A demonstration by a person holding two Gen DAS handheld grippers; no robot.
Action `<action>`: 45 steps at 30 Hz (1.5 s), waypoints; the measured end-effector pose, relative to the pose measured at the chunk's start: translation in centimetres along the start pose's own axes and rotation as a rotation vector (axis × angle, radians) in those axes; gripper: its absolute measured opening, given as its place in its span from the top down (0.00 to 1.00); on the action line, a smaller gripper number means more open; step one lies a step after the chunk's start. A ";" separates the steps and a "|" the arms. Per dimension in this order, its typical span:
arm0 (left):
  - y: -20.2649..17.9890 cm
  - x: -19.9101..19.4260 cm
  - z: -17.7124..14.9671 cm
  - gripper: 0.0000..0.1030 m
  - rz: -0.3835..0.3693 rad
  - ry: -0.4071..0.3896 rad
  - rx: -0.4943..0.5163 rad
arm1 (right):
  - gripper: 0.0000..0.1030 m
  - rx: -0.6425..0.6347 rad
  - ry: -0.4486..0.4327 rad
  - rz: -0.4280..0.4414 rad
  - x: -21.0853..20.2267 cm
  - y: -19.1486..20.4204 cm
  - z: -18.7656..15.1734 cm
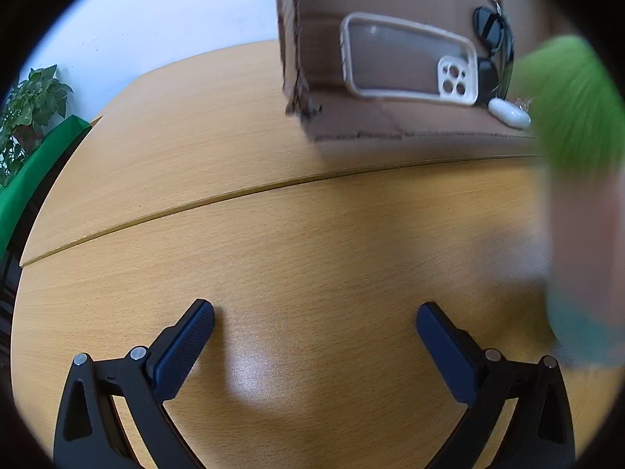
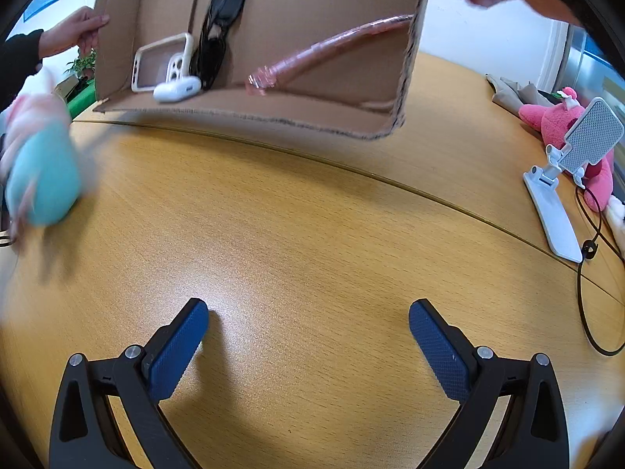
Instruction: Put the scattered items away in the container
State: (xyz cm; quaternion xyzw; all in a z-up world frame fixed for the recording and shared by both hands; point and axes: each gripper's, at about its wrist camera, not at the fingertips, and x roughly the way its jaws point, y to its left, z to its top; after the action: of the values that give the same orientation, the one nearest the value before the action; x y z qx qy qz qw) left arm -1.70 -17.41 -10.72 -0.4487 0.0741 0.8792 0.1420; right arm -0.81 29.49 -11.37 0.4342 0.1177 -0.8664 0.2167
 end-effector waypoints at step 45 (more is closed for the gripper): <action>0.4 0.1 0.0 0.00 0.001 -0.001 -0.003 | 0.00 0.000 0.000 0.000 0.1 0.1 0.1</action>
State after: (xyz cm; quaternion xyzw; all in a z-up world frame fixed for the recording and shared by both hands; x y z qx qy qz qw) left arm -1.88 -17.81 -10.79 -0.4484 0.0730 0.8796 0.1409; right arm -0.86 29.40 -11.38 0.4344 0.1177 -0.8663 0.2169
